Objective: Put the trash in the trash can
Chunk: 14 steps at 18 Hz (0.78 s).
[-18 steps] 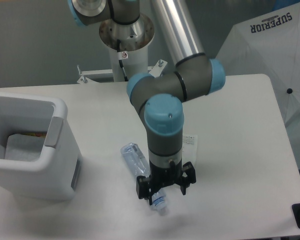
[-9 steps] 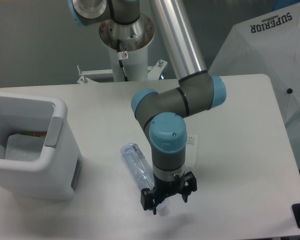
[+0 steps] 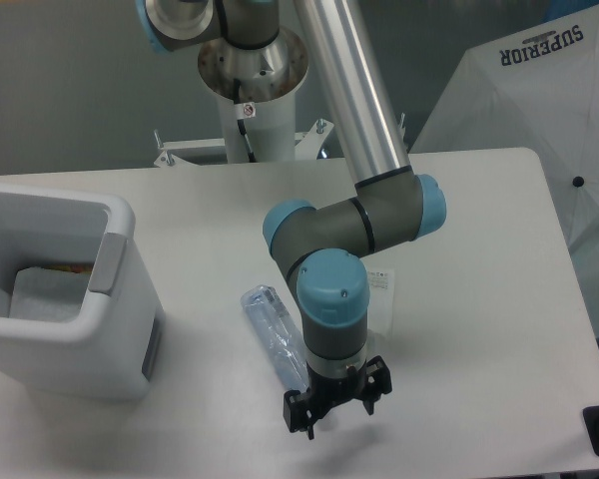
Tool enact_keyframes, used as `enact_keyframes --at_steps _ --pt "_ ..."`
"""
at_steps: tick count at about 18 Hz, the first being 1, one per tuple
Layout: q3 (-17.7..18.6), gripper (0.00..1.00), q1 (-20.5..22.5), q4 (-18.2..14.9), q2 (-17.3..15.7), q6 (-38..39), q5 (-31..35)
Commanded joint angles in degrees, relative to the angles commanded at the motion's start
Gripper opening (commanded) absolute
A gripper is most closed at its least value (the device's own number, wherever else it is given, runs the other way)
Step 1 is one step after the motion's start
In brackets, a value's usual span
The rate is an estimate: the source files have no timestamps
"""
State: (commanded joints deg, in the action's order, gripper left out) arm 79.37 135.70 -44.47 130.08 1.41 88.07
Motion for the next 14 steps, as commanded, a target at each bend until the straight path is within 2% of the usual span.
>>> enact_keyframes --at_steps 9,14 --pt "-0.09 1.00 -0.97 0.00 2.37 -0.09 1.31" --pt "-0.09 0.92 -1.58 0.09 2.90 -0.09 1.67"
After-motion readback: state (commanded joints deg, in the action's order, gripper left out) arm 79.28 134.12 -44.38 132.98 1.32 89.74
